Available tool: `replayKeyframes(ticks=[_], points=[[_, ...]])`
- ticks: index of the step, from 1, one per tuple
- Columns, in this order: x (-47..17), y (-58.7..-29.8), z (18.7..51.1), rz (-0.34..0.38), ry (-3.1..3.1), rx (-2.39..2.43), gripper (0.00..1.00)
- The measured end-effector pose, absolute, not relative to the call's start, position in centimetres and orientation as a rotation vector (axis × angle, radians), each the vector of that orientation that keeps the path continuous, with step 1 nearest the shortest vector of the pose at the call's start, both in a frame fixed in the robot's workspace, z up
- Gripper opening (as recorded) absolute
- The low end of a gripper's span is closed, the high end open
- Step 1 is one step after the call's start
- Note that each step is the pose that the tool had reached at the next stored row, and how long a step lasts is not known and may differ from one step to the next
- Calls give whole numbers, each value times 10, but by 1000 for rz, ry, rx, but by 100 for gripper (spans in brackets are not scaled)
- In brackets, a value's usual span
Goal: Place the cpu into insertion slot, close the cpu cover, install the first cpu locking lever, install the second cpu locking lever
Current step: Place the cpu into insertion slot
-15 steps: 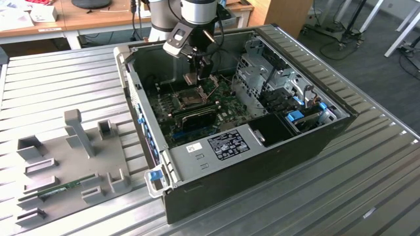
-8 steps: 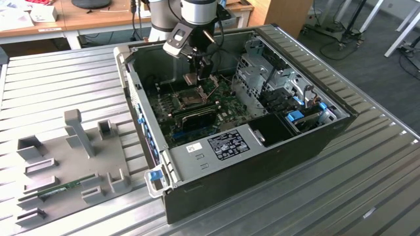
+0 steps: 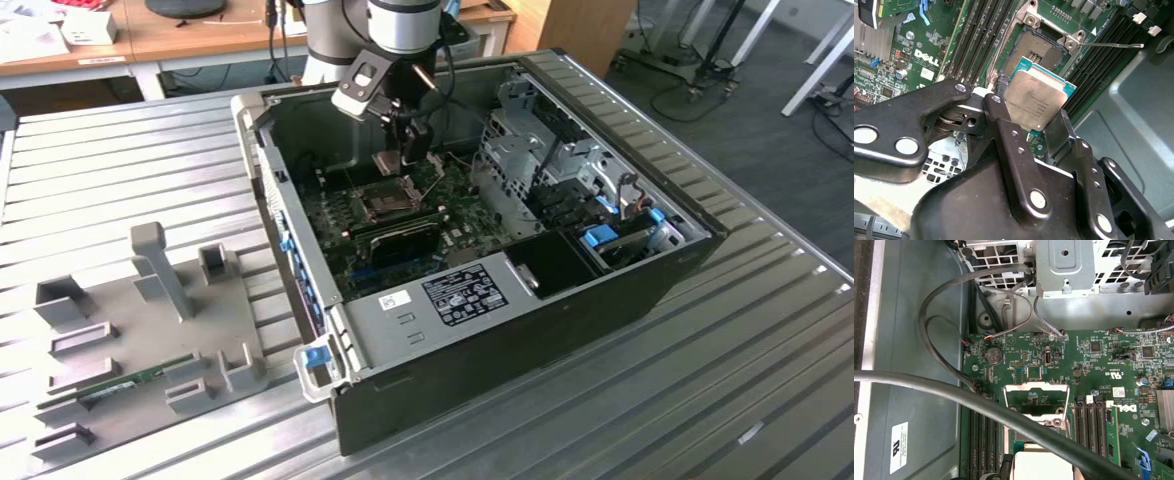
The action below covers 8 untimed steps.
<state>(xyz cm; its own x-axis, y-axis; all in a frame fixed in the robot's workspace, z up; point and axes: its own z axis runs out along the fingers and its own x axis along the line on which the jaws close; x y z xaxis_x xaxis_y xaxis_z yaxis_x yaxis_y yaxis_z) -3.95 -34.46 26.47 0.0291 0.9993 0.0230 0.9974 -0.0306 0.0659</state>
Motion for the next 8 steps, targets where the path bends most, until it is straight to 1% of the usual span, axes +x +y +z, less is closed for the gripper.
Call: replayKeyframes(ticks=[8], points=[[-39, -345, 263, 97, 2165, 2231, 54]])
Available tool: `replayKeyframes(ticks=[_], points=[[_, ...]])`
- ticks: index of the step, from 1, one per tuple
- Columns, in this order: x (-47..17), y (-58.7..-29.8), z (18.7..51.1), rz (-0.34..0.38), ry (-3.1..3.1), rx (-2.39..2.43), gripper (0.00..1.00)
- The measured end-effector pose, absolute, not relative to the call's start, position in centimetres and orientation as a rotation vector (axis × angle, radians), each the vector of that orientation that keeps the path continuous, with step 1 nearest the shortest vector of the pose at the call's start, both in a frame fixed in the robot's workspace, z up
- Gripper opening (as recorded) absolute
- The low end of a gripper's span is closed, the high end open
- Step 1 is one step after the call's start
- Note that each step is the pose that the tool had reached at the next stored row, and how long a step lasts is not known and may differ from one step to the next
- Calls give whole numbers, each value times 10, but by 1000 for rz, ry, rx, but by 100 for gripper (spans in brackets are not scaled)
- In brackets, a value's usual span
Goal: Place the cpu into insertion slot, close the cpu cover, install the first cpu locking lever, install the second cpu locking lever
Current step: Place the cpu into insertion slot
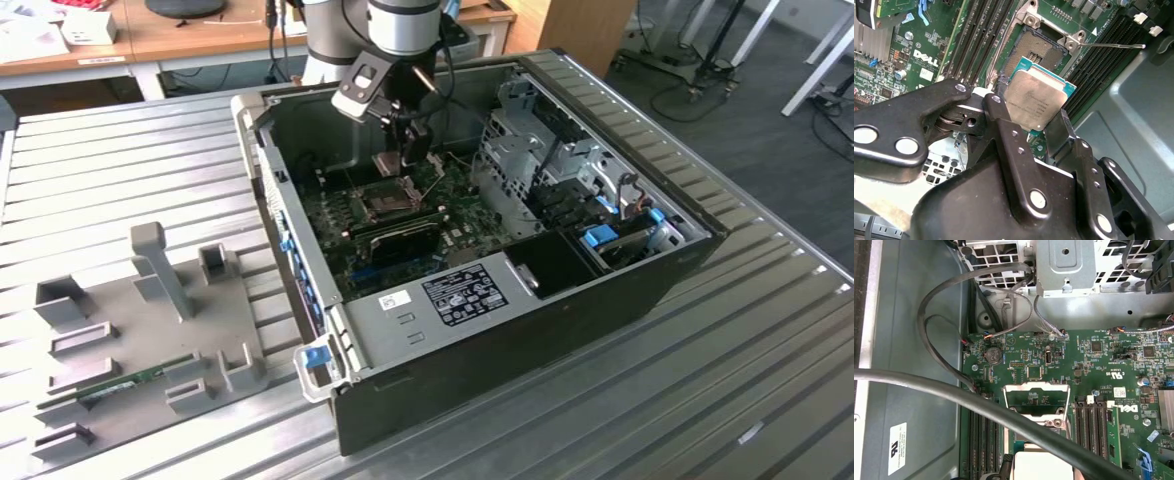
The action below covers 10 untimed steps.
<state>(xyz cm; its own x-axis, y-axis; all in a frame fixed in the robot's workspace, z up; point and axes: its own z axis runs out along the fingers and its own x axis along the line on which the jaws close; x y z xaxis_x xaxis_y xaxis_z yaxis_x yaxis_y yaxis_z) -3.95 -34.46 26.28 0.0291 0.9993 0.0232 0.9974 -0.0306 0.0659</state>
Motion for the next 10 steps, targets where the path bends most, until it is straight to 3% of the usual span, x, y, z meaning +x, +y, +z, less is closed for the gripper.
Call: replayKeyframes(ticks=[10], points=[[-39, -345, 259, 97, 2165, 2231, 54]])
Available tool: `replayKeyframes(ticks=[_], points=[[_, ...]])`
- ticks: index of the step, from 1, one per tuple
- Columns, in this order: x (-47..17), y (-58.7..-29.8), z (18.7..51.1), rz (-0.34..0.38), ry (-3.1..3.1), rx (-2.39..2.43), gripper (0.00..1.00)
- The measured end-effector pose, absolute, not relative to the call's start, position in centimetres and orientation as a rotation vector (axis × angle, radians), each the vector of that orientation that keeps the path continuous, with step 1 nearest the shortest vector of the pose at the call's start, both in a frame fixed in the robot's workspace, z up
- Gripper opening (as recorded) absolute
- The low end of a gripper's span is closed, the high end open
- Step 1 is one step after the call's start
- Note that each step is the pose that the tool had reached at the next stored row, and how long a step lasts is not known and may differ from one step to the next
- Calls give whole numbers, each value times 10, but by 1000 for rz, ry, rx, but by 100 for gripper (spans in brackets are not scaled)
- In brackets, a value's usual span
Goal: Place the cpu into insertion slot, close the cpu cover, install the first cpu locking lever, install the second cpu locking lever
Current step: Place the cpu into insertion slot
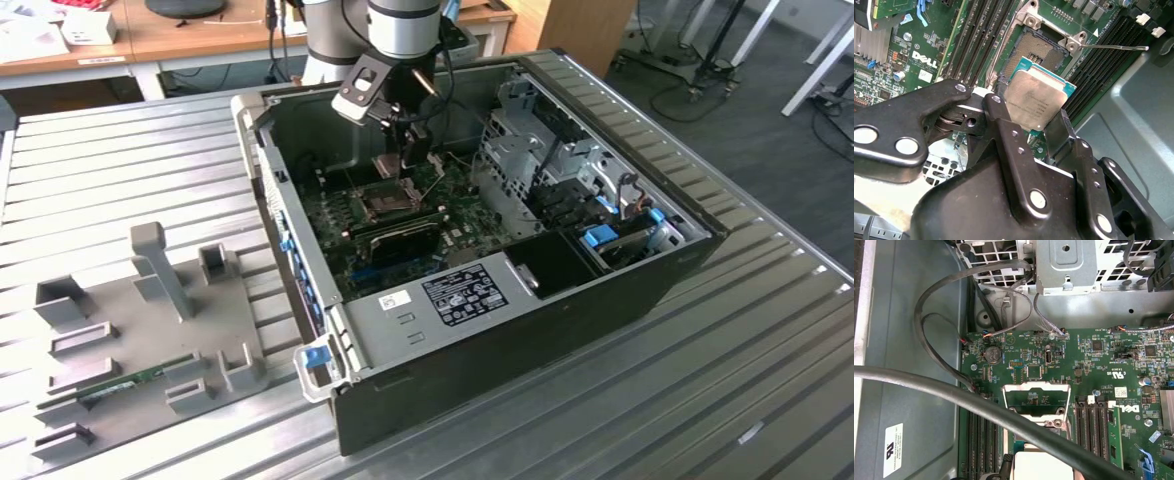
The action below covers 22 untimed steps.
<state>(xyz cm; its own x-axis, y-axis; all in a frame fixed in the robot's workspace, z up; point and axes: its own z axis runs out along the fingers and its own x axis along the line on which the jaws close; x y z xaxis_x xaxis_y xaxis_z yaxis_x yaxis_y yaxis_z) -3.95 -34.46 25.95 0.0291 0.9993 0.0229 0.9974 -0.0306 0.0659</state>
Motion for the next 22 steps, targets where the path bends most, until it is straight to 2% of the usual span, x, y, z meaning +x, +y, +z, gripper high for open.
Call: replayKeyframes(ticks=[22], points=[[-39, -345, 251, 97, 2165, 2231, 54]])
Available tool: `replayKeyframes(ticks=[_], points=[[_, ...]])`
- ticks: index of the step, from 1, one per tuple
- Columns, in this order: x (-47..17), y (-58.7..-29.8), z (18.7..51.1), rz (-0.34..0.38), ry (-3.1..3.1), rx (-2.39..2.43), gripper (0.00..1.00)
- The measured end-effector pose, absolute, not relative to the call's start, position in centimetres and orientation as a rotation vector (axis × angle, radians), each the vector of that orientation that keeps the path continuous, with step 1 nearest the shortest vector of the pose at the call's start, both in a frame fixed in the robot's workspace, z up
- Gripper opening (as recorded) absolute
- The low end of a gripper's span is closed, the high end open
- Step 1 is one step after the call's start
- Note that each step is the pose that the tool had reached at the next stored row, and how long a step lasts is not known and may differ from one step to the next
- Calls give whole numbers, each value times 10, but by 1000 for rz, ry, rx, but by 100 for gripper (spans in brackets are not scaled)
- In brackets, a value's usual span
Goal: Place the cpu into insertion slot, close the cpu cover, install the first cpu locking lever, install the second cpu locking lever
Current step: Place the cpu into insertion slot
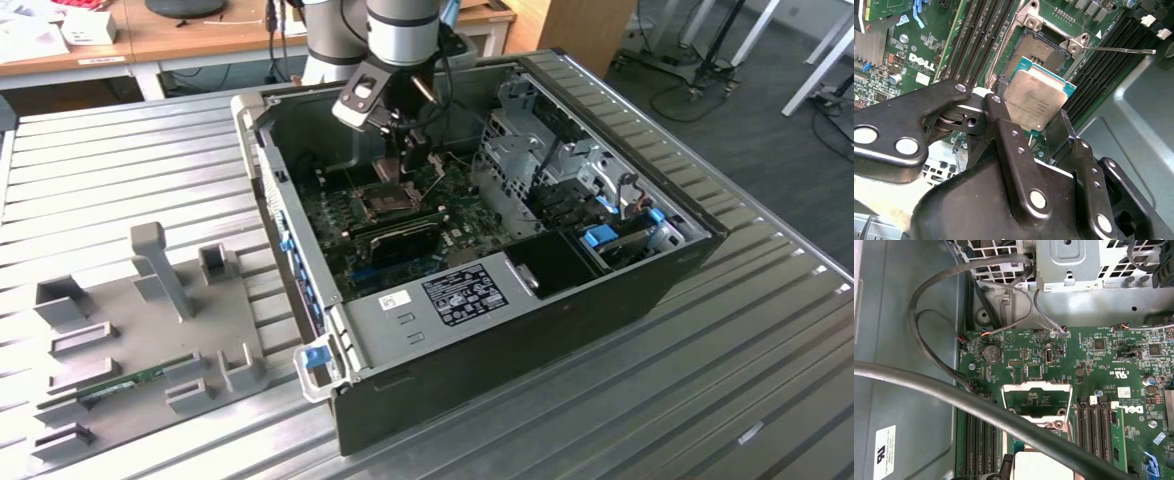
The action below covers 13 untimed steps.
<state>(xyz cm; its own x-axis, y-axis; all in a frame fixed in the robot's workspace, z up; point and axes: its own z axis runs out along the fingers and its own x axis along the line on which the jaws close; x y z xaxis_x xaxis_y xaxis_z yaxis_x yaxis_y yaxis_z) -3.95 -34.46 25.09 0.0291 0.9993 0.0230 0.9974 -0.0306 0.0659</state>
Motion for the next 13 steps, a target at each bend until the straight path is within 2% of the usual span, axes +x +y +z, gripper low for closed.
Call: replayKeyframes(ticks=[13], points=[[-39, -345, 248, 95, 2164, 2230, 54]])
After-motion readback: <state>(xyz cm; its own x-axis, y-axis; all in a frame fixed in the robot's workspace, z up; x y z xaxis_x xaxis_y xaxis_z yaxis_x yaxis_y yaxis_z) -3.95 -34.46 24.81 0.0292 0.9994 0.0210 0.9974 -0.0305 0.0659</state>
